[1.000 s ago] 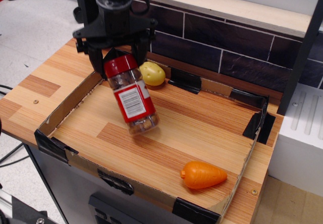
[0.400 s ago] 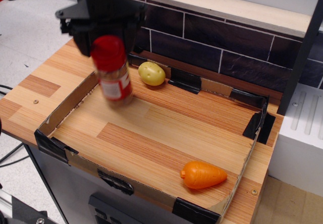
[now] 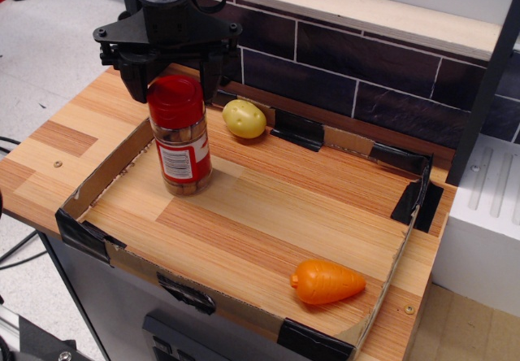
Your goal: Upright basil bottle
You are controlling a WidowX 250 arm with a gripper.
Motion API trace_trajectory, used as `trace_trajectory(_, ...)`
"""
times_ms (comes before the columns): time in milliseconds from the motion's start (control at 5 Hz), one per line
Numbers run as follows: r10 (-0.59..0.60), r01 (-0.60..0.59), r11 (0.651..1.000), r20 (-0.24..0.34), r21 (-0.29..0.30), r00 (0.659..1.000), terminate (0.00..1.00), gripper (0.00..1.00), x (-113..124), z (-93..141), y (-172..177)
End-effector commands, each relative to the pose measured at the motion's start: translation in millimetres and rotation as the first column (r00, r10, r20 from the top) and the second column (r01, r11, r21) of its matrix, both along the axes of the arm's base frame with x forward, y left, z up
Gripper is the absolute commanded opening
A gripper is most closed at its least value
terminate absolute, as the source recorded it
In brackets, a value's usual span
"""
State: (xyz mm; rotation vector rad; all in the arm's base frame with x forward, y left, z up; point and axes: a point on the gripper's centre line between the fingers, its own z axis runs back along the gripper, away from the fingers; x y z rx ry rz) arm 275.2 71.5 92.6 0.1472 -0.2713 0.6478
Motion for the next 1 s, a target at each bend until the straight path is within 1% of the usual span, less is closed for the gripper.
trace_trajectory(0, 0.037, -0.038, 0.998, -0.03, -0.044, 0.999, 0.0, 1.0, 8.0, 18.5, 3.6)
trace_trajectory(200, 0.018, -0.019, 0.999, -0.016, -0.042, 1.0, 0.0, 1.0, 5.7, 39.0, 6.0)
trace_trajectory(400, 0.031, -0.03, 0.998, 0.009, -0.049, 0.999, 0.0, 1.0, 3.9, 65.8, 11.4)
trace_trajectory(600, -0.005, 0.004, 0.995, -0.007, -0.095, 1.0, 0.0, 1.0, -6.3, 96.0, 11.0)
trace_trajectory(800, -0.003, -0.01, 0.987, -0.085, -0.158, 0.996, 0.0, 1.0, -10.8, 121.7, 7.3)
